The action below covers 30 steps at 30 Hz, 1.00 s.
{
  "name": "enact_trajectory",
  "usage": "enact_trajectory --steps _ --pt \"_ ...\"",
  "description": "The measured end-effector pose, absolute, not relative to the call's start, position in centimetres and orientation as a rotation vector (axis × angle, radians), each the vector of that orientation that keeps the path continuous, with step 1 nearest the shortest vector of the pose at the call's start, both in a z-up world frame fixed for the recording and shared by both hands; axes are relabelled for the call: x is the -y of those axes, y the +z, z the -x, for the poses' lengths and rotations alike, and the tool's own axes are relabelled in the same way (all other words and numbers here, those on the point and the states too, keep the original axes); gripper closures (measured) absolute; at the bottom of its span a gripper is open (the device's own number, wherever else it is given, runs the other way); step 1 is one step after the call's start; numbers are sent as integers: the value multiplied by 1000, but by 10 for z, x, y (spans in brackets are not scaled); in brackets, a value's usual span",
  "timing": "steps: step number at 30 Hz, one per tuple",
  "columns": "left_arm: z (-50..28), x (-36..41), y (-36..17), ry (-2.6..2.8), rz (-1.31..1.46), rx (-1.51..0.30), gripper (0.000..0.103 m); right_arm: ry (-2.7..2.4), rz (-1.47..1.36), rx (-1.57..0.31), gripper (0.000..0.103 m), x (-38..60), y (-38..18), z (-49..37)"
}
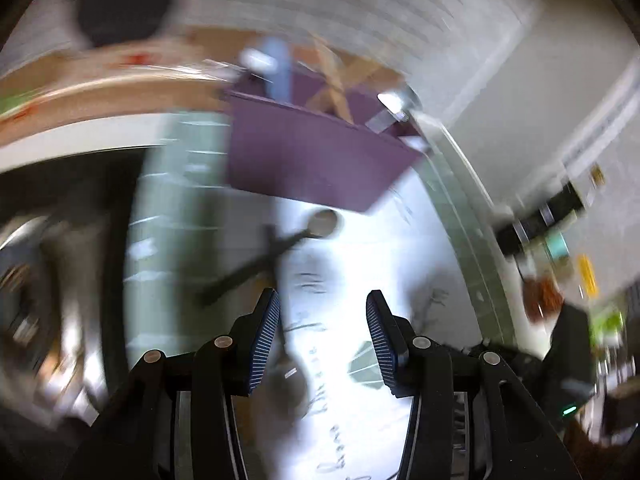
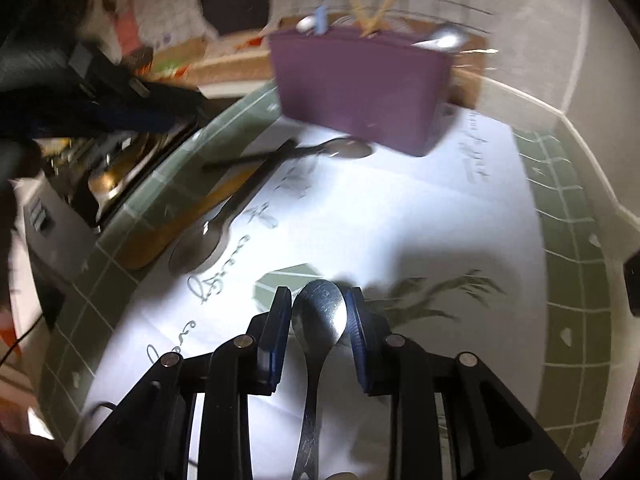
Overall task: Organize utensils
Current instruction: 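Grasp the metal spoon with the left gripper while the right gripper holds the black spoon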
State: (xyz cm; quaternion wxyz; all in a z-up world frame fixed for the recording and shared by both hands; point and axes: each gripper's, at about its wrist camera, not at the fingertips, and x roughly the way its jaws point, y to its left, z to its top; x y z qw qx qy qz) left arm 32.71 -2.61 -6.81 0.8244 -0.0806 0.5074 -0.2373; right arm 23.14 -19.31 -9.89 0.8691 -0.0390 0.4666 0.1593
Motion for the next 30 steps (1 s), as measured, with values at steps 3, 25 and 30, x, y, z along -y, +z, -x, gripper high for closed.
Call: enact_trajectory --steps 3,25,30 --pt "-362 47 -82 -478 45 -1103 56 312 28 -954 78 216 -86 -228" --pt "-337 77 -96 -455 -129 -1046 56 226 -71 -926 77 280 -74 -216" --pt "-382 97 -110 -425 -132 -1098 56 227 -64 -933 77 275 -75 -216"
